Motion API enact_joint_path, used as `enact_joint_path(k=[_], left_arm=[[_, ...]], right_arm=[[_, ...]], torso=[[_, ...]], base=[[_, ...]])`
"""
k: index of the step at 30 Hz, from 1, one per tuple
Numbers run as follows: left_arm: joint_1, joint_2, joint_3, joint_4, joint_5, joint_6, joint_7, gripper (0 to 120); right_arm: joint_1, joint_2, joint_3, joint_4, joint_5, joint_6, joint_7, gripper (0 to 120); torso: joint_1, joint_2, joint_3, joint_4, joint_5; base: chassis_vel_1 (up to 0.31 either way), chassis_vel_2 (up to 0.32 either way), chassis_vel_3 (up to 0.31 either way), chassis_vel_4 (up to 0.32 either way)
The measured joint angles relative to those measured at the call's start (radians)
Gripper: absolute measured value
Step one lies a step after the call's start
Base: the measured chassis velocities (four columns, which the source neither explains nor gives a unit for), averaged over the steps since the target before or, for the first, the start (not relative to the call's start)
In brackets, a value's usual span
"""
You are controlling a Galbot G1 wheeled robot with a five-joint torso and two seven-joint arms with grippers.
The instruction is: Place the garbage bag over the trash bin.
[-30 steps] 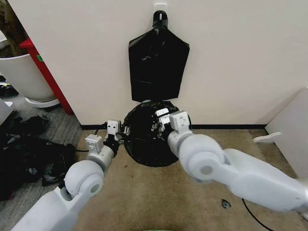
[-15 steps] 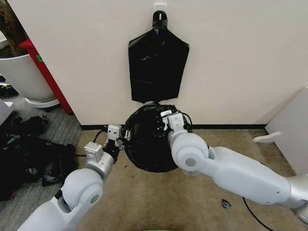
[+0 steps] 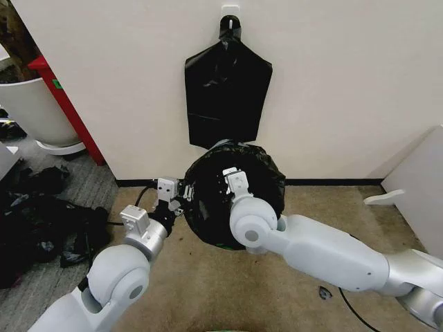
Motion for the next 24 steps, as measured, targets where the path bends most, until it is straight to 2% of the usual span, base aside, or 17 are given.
enact_joint_path(k=[12, 24], left_arm=[[0.012, 0.001, -0.014, -0.026, 0.016, -0.002, 0.007, 1], [0.039, 0.003, -0.021, -0.045, 0.059, -0.027, 0.057, 1]], right_arm=[[-0.007, 0.016, -0.003, -0.059, 0.023, 0.010, 0.013, 0], [-0.018, 0.019, 0.007, -0.094, 0.046, 0.021, 0.027, 0]], torso=[[0.000, 0.000, 0.000, 0.0000, 0.0000], [0.000, 0.000, 0.000, 0.0000, 0.0000]], base=[[0.000, 0.000, 0.000, 0.000], [0.000, 0.000, 0.000, 0.000]])
